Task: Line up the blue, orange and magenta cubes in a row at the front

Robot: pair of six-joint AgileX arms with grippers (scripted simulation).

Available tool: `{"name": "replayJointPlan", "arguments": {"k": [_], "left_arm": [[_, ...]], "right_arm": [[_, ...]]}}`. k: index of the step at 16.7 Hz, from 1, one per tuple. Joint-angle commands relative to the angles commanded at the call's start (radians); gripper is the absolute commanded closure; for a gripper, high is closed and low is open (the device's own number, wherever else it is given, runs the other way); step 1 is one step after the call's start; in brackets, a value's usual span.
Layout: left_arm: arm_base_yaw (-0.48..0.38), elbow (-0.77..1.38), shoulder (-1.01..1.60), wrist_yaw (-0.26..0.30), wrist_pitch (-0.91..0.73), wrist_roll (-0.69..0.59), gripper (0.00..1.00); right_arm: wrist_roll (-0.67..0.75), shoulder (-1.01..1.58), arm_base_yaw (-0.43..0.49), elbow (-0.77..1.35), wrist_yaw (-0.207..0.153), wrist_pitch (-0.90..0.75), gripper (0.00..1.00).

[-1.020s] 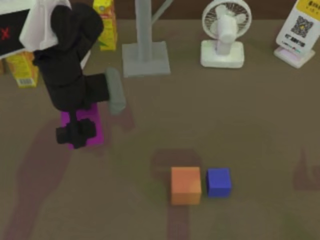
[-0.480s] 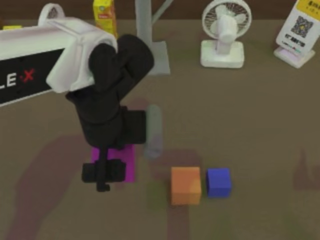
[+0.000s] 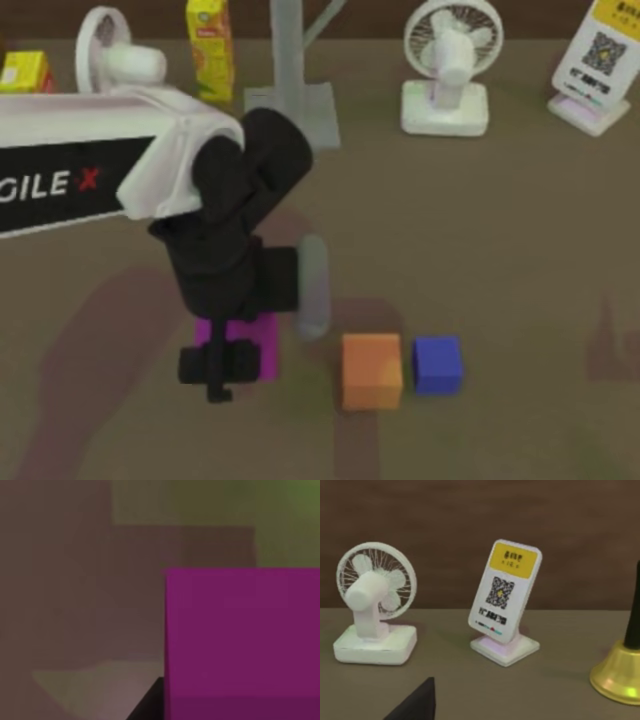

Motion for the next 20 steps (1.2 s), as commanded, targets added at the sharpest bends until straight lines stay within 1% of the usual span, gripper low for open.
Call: {"name": "replayJointPlan", "arguments": {"k": [3,8,20], "left_arm": [[-0.007,-0.059,0.040,0.000,0.095,0.000,1.00],[-0.008,-0.068,0.046,0.000,0.107,-0.001,1.00],[-0.008,-0.068,0.046,0.000,0.107,-0.001,0.10]], "right_arm": [[0.000,0.000,0.000,0.000,0.000,0.000,0.00],[0.000,0.000,0.000,0.000,0.000,0.000,0.00],[0.000,0.000,0.000,0.000,0.000,0.000,0.00]]}}
